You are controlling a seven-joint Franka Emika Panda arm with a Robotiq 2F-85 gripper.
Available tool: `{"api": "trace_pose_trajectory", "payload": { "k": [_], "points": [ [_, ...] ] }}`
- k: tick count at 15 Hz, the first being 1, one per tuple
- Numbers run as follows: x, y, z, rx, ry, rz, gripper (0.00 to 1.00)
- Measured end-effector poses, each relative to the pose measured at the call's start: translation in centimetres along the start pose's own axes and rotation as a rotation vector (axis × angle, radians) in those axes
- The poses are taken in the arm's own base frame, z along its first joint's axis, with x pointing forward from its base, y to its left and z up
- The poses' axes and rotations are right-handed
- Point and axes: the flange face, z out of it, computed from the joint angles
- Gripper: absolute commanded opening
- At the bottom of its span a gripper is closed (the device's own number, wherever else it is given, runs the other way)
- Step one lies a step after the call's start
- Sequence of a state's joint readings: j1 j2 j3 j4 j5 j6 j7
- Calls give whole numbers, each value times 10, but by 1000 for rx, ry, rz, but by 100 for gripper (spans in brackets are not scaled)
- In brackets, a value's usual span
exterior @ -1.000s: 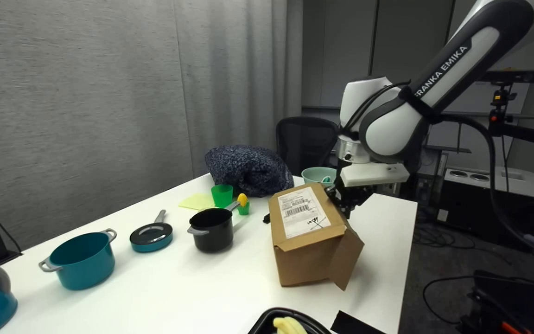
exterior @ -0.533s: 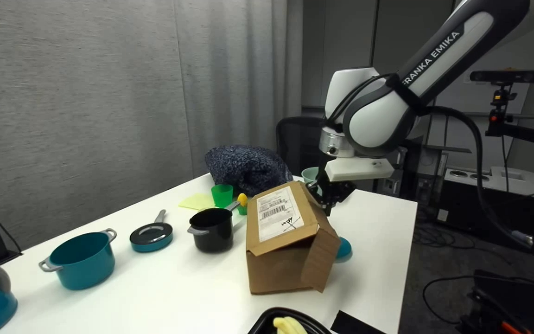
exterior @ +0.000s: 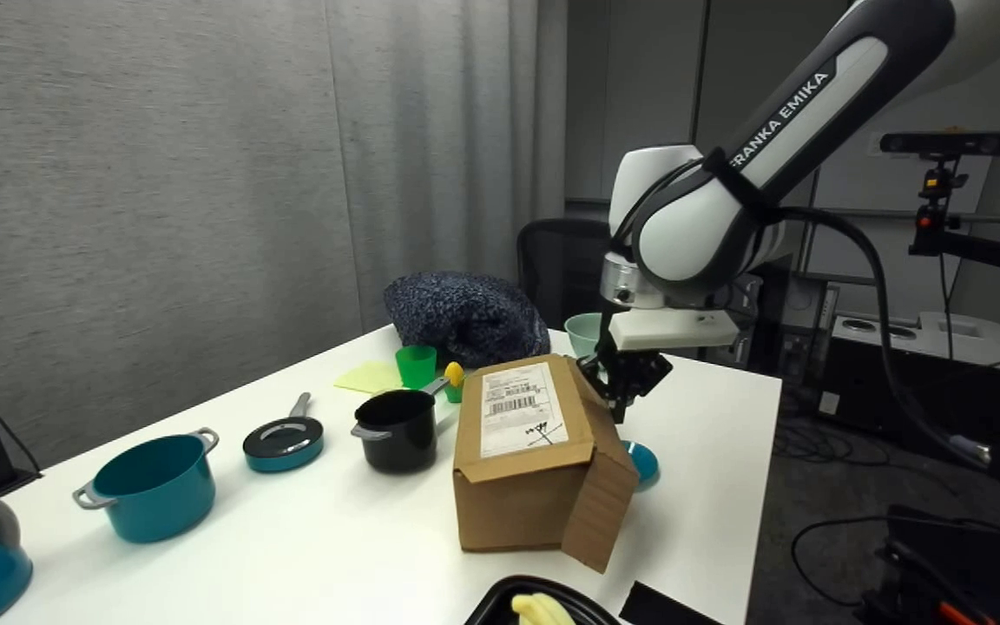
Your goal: Move the box
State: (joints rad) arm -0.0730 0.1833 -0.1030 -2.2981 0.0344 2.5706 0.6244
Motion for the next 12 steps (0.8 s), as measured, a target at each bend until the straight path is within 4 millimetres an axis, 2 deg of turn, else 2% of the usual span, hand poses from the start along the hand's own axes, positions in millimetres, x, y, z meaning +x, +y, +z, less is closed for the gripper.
{"api": "trace_pose_trajectory", "payload": {
  "k": [4, 7, 10, 12],
  "points": [
    [-16, -16, 10, -2, -24, -7, 0],
    [-29, -32, 11, 3, -29, -36, 0],
    [-24, -37, 0, 30, -22, -19, 0],
    [-12, -34, -17, 69, -40, 7, 0]
  ]
}}
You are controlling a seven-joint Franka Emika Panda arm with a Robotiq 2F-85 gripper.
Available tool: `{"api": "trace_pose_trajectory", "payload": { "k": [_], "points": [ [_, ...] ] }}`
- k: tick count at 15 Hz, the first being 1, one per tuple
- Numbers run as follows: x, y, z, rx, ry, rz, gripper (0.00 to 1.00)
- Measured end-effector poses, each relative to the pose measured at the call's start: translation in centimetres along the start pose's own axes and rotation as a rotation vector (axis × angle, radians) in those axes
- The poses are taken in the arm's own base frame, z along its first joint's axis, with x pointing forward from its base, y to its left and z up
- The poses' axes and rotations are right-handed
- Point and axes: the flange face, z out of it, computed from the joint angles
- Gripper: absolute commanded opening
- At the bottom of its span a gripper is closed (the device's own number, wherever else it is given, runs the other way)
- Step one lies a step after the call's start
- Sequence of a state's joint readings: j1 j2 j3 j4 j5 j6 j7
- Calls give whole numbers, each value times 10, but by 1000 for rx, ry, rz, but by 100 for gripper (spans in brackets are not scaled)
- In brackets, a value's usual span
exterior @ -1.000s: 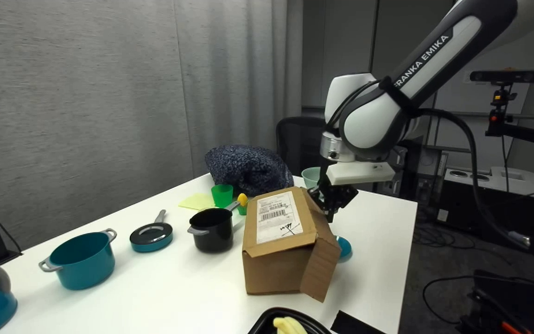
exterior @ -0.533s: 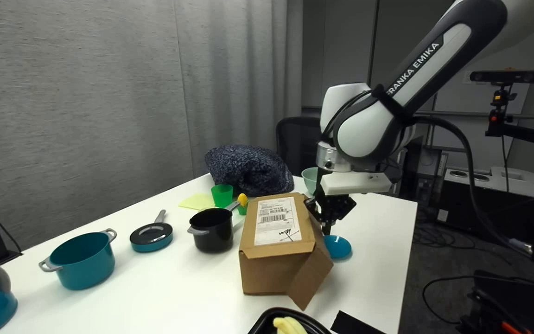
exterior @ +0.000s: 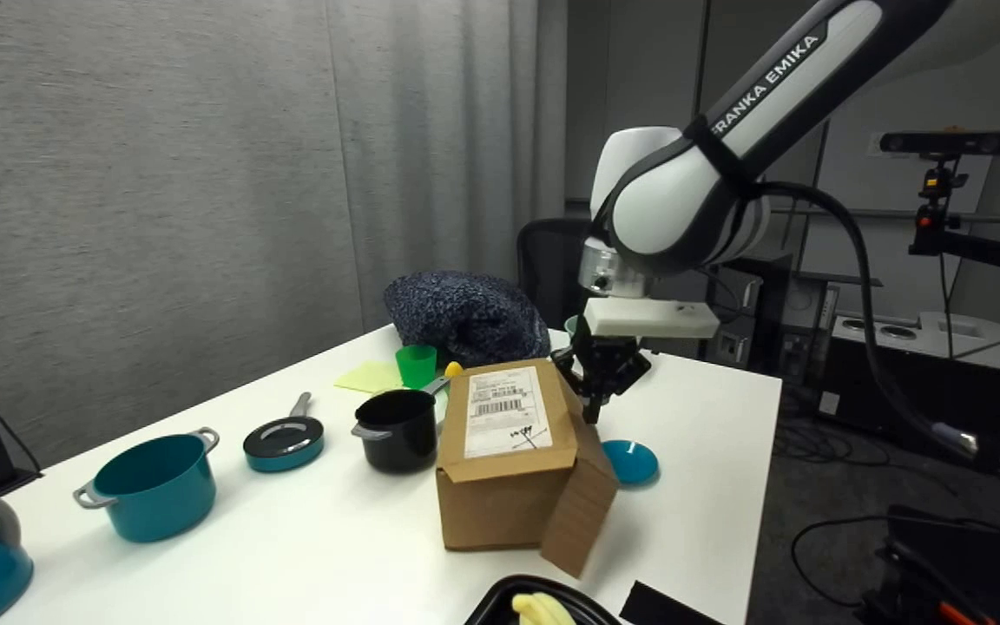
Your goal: Move the box
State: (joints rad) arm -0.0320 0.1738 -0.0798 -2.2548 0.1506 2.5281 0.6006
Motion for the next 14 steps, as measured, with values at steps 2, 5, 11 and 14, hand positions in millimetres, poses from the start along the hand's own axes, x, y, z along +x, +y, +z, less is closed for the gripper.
{"api": "trace_pose_trajectory", "payload": {
  "k": [2, 5, 11, 14],
  "points": [
    [20, 11, -28, 33, -14, 27, 0],
    [53, 41, -73, 26, -48, 41, 0],
    [120, 88, -121, 101, 117, 191, 0],
    [139, 90, -109, 134, 181, 273, 0]
  ]
}}
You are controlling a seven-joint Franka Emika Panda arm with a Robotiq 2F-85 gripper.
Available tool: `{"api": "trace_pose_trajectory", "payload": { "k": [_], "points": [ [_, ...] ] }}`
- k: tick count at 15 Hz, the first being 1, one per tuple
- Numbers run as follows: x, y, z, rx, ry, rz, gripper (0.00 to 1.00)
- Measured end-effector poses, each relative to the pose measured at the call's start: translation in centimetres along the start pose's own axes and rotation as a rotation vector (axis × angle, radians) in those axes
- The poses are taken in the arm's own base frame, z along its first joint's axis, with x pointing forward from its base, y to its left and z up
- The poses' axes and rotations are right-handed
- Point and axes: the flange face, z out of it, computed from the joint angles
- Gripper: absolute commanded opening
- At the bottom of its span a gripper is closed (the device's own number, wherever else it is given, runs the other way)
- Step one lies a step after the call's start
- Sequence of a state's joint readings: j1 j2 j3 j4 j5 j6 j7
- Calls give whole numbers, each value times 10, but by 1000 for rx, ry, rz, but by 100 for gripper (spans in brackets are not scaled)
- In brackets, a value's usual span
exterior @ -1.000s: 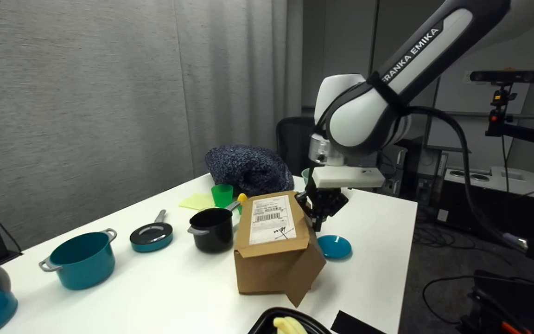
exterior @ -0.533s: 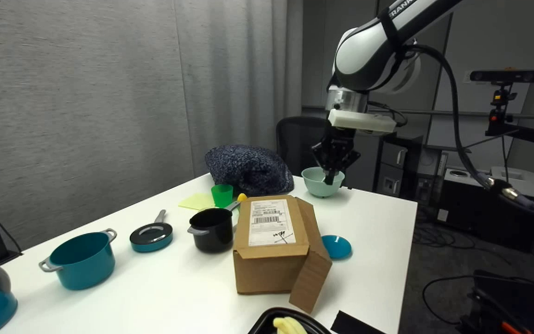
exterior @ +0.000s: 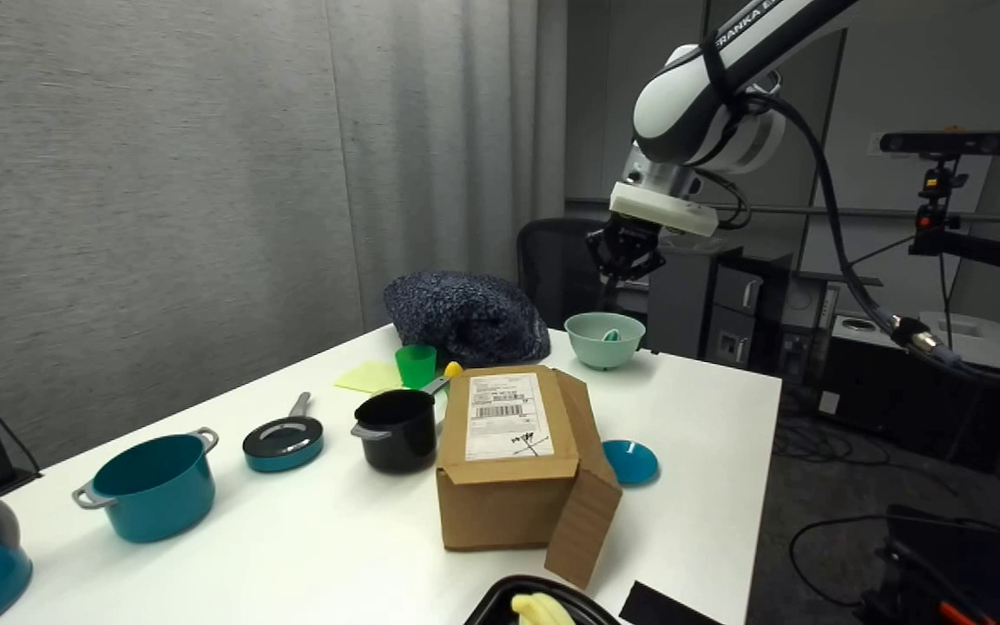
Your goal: Move the box
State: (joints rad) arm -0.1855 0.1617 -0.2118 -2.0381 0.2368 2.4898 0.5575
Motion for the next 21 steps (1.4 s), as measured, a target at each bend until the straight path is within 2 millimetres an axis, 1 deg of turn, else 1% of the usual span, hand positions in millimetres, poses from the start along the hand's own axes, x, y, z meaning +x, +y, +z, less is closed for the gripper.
{"api": "trace_pose_trajectory", "payload": {
  "k": [4, 8, 10, 12, 13, 15, 19, 21],
  "points": [
    [2, -13, 40, -21, -20, 14, 0],
    [5, -36, 69, -34, -21, 8, 0],
    [2, -50, 83, -38, -25, -6, 0],
    [-6, -62, 97, -45, -38, -27, 1],
    [-10, -66, 101, -46, -42, -36, 1],
    [-13, -70, 103, -46, -44, -42, 1],
    [-12, -70, 102, -45, -43, -42, 0],
    [-13, -68, 105, -48, -44, -37, 0]
  ]
}}
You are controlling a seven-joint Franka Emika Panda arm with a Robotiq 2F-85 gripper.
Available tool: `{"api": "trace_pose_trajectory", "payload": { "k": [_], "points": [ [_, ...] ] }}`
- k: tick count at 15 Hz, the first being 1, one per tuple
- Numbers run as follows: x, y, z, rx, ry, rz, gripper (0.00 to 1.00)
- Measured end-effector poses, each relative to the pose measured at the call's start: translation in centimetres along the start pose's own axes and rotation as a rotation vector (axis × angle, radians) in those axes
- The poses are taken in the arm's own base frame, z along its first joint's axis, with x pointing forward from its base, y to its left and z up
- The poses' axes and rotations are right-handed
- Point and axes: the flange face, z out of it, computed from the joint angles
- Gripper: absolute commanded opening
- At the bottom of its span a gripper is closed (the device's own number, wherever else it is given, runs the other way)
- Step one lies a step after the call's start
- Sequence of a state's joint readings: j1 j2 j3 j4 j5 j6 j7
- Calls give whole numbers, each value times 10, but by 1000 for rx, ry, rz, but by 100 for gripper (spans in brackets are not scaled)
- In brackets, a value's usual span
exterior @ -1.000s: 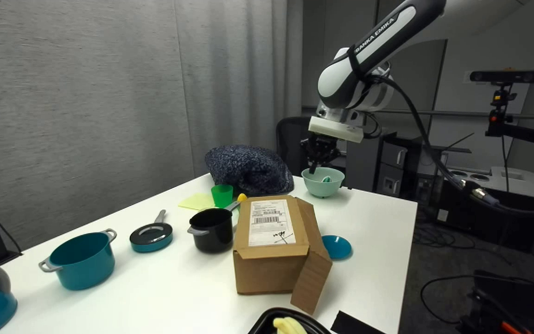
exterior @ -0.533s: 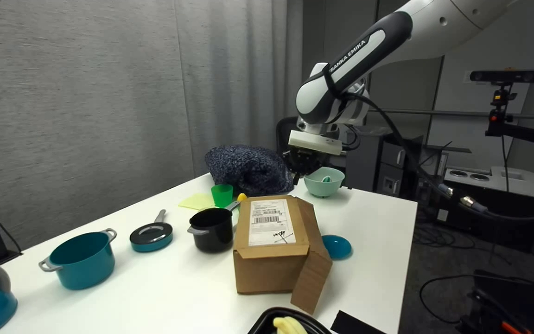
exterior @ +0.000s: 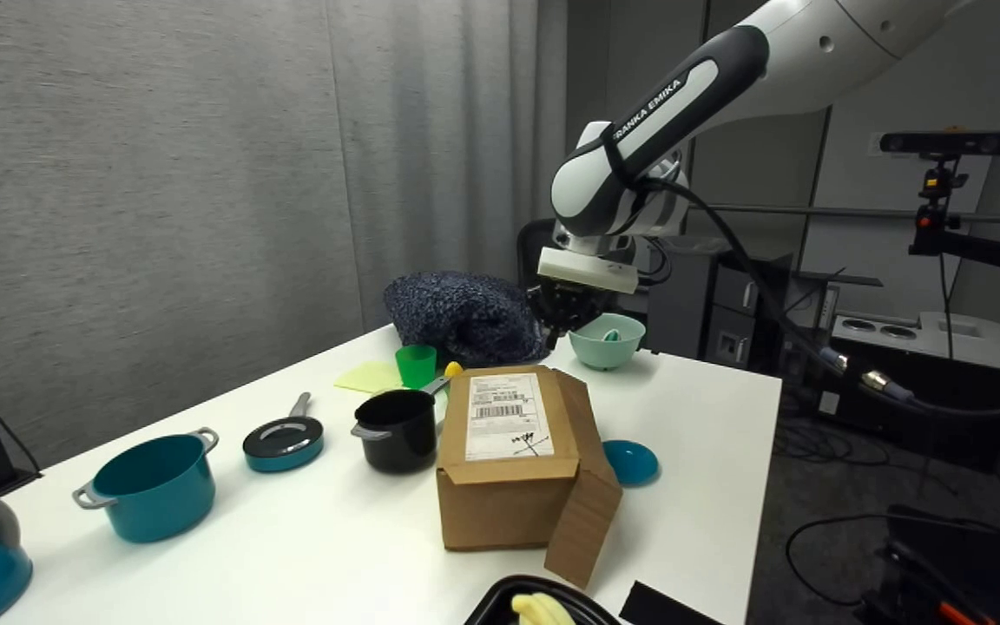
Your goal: Move the box
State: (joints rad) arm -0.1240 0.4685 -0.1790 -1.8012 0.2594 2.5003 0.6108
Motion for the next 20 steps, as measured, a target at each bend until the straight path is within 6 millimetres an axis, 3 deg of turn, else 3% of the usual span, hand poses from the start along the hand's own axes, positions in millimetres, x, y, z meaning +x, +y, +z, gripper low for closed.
{"api": "trace_pose_trajectory", "payload": {
  "k": [8, 12, 16, 20],
  "points": [
    [-2, -12, 40, 12, 27, 60, 0],
    [-42, -44, 65, 19, -28, 24, 0],
    [-75, -64, 67, -26, -163, -2, 0],
    [-67, -57, 51, -117, -273, 5, 0]
  ]
}}
